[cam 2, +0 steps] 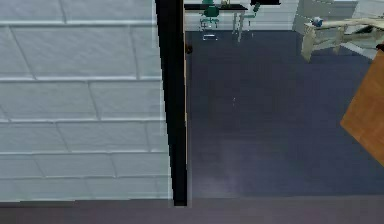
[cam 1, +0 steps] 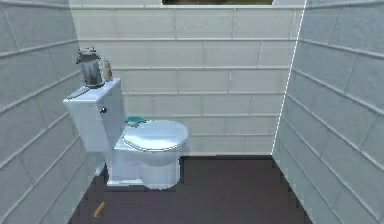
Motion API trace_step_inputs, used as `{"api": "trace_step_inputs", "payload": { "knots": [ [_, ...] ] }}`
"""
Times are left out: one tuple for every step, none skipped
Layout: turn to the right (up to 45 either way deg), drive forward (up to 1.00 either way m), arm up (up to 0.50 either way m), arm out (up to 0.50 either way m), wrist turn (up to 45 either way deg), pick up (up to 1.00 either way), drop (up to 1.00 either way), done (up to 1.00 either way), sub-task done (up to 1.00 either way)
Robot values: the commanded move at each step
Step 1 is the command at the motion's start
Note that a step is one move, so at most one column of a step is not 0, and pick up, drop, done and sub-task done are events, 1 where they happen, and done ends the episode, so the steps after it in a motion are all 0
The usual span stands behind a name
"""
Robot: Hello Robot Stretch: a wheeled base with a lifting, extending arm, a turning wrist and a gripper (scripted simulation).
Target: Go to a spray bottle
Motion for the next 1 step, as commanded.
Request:
{"api": "trace_step_inputs", "payload": {
  "knots": [
    [-3.0, 0.0, 0.0, 0.0, 0.0, 0.0, 0.0, 0.0, 0.0]
  ]
}}
